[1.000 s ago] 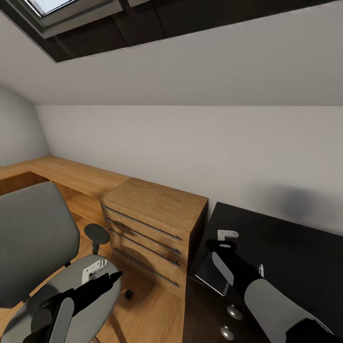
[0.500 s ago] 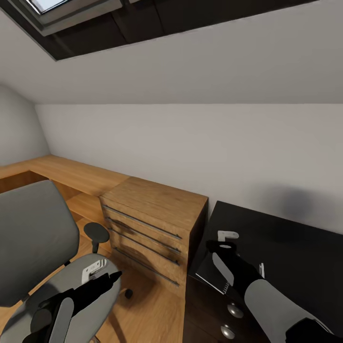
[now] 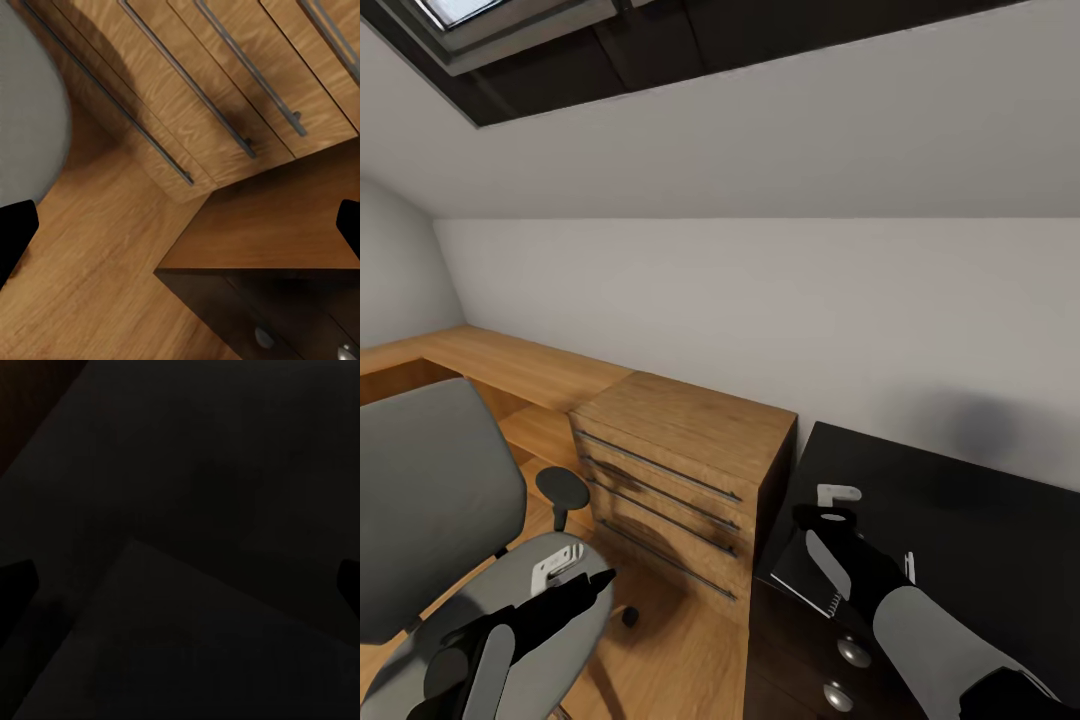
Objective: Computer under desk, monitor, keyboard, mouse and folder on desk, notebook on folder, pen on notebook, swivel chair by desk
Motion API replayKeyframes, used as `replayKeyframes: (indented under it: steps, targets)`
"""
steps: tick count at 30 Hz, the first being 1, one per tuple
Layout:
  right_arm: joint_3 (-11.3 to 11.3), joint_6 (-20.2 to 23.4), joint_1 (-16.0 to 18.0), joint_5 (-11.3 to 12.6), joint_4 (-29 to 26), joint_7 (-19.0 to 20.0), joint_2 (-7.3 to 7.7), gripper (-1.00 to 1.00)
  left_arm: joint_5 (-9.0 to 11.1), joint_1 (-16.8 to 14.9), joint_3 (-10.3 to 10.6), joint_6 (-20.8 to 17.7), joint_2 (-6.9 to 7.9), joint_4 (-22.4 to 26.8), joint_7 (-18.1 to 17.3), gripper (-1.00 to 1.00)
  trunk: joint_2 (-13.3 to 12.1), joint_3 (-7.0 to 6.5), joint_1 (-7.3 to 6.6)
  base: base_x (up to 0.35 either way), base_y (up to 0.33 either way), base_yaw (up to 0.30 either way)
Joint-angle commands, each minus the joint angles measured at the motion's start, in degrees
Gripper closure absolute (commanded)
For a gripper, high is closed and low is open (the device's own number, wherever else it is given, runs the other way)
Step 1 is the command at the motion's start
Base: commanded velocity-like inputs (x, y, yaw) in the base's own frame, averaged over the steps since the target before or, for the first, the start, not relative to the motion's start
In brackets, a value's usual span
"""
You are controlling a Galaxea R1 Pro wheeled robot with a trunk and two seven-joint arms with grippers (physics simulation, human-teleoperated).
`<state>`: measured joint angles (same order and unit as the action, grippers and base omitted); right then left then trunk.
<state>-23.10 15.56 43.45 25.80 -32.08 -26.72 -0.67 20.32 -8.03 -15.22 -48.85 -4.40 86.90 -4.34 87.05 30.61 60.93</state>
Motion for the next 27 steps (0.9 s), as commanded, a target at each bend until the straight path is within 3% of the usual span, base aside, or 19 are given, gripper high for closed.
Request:
replayKeyframes:
  steps: [1,11,14,27]
  targets:
    - [-0.37,0.26,0.05,0.39,-0.09,-0.46,0.05,-1.0,-0.26,-0.05,-0.19,-0.32,-0.07,0.04,-0.46,-1.0,0.04,0.06,0.0,0.0,0.0,0.0]
    - [-0.37,0.26,0.05,0.39,-0.09,-0.44,0.05,-1.0,-0.14,-0.05,-1.3,-0.44,-0.08,0.09,-0.42,-1.0,0.44,0.24,0.22,0.0,0.0,0.0]
    - [-0.37,0.26,0.05,0.39,-0.09,-0.44,0.05,-1.0,-0.12,-0.05,-1.3,-0.45,-0.08,0.1,-0.41,-1.0,1.64,0.78,0.88,0.0,0.0,0.0]
    - [-0.37,0.26,0.05,0.39,-0.09,-0.44,0.05,-1.0,-0.14,-0.05,-1.3,-0.45,-0.08,0.11,-0.4,-1.0,1.64,0.78,0.88,0.0,0.0,0.0]
